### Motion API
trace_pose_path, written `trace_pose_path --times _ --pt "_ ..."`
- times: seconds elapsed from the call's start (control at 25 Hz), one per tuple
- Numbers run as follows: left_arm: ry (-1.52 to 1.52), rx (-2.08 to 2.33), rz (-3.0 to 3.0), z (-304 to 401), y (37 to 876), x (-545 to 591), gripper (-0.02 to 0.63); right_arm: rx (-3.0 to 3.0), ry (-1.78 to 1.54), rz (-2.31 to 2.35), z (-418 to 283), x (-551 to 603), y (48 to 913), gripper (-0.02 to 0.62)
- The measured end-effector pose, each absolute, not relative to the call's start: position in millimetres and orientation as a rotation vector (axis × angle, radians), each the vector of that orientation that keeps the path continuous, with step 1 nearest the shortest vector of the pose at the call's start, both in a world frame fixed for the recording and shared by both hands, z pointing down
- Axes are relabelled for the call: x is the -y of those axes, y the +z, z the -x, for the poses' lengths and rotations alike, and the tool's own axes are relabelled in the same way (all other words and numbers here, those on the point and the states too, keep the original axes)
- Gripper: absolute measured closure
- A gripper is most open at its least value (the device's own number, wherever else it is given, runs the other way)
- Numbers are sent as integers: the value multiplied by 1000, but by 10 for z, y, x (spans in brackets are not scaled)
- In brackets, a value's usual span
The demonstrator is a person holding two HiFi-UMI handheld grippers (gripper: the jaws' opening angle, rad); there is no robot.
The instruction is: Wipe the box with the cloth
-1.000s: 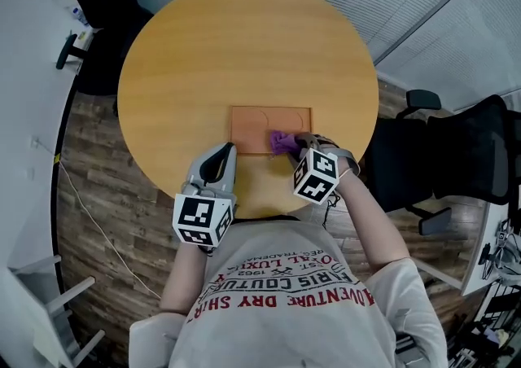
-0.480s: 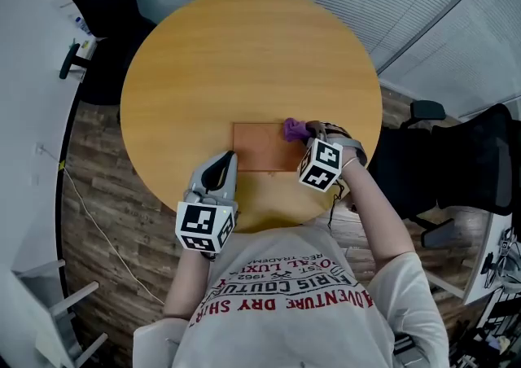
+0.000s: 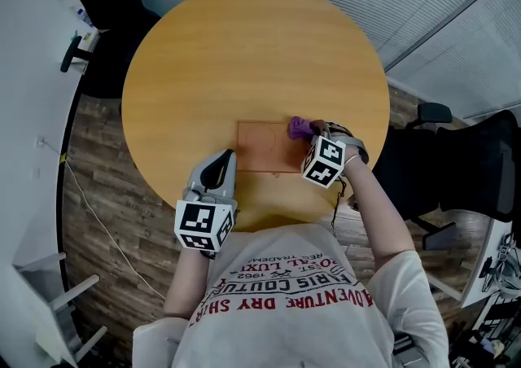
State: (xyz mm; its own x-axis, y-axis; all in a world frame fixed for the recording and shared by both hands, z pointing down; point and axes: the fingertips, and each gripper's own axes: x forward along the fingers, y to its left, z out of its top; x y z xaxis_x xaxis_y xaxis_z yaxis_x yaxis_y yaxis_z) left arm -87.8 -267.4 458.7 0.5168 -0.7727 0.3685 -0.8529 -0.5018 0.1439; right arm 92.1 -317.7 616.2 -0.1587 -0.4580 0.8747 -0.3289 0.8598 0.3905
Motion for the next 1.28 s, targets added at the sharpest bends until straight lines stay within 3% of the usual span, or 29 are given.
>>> trace_pose_path --times 1.28 --pt "345 1316 -2479 729 4553 2226 597 1765 -33 -501 -823 2258 6207 520"
